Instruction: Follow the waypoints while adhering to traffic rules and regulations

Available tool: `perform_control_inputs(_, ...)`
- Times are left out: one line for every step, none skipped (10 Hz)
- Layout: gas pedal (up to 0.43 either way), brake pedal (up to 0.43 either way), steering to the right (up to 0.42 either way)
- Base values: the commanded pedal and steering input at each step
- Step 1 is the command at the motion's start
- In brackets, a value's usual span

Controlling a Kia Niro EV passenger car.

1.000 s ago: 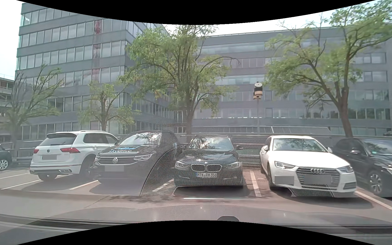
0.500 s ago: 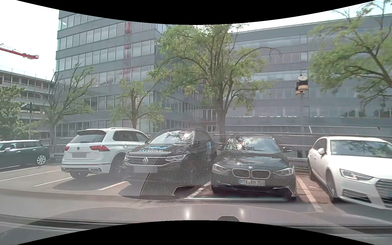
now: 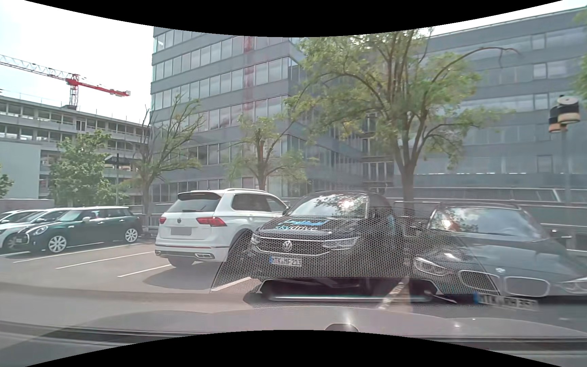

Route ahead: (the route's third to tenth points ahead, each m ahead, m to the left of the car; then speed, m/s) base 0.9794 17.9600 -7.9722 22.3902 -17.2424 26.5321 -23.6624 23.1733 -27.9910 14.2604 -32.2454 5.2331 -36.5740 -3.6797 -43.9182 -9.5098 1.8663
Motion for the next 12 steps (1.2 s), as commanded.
perform_control_inputs(0.059,0.000,-0.896)
perform_control_inputs(0.059,0.000,-0.898)
perform_control_inputs(0.059,0.000,-0.898)
perform_control_inputs(0.059,0.000,-0.898)
perform_control_inputs(0.059,0.000,-0.898)
perform_control_inputs(0.059,0.000,-0.898)
perform_control_inputs(0.059,0.000,-0.898)
perform_control_inputs(0.059,0.000,-0.898)
perform_control_inputs(0.059,0.000,-0.891)
perform_control_inputs(0.059,0.000,-0.880)
perform_control_inputs(0.059,0.000,-0.858)
perform_control_inputs(0.059,0.000,-0.831)
